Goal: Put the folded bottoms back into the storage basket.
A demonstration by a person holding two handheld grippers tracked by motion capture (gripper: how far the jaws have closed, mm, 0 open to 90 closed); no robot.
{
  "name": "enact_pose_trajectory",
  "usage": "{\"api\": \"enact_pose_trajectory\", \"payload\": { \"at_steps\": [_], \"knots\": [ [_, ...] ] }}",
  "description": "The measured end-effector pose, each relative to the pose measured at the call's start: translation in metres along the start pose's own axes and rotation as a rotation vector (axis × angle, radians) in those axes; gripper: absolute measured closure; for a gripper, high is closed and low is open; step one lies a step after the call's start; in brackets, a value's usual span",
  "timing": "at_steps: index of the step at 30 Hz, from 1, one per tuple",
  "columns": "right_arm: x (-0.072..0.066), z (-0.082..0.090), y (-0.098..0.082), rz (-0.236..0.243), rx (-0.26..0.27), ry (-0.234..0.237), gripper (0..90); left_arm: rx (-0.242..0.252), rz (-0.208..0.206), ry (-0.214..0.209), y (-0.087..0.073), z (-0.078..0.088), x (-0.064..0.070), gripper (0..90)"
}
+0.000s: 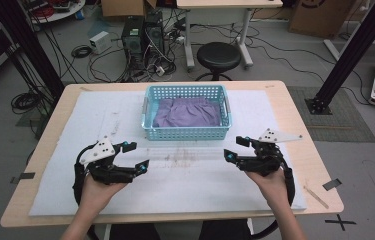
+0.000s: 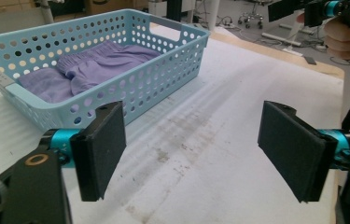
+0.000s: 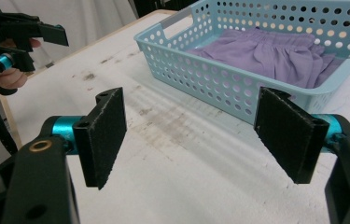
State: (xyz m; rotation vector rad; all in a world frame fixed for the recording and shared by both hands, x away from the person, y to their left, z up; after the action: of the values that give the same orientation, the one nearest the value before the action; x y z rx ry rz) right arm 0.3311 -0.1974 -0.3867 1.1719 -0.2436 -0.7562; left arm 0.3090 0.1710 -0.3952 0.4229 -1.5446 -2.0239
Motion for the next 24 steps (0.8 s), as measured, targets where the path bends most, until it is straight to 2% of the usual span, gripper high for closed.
{"api": "enact_pose_trajectory", "payload": {
  "at_steps": [4, 13, 24],
  "knots": [
    [-0.003, 0.002, -0.001, 0.020, -0.002, -0.001, 25.5, 0.026, -0.015, -0.007, -0.003, 0.004, -0.001, 22.8],
    [-0.001, 0.004, -0.001, 0.036, -0.011, 0.003, 22.8, 0.046, 0.012, 0.010, -0.003, 0.011, -0.007, 22.8],
    [-0.001, 0.005, -0.002, 0.032, -0.017, 0.001, 22.5, 0.038, 0.008, 0.016, -0.005, 0.013, -0.009, 22.8]
  ]
}}
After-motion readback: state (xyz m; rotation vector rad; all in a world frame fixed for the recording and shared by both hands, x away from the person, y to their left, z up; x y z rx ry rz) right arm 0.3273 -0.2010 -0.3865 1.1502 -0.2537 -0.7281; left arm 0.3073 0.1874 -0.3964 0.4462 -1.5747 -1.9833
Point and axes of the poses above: each handheld gripper's, and its own axes: z roughly backward along the jaws, y roughly out of its top, x roughly to its right, the point moved 5 cm from there along -z, roughly forward along the jaws, and after that the axes turned 1 degree about z, right-handed, at the moved point
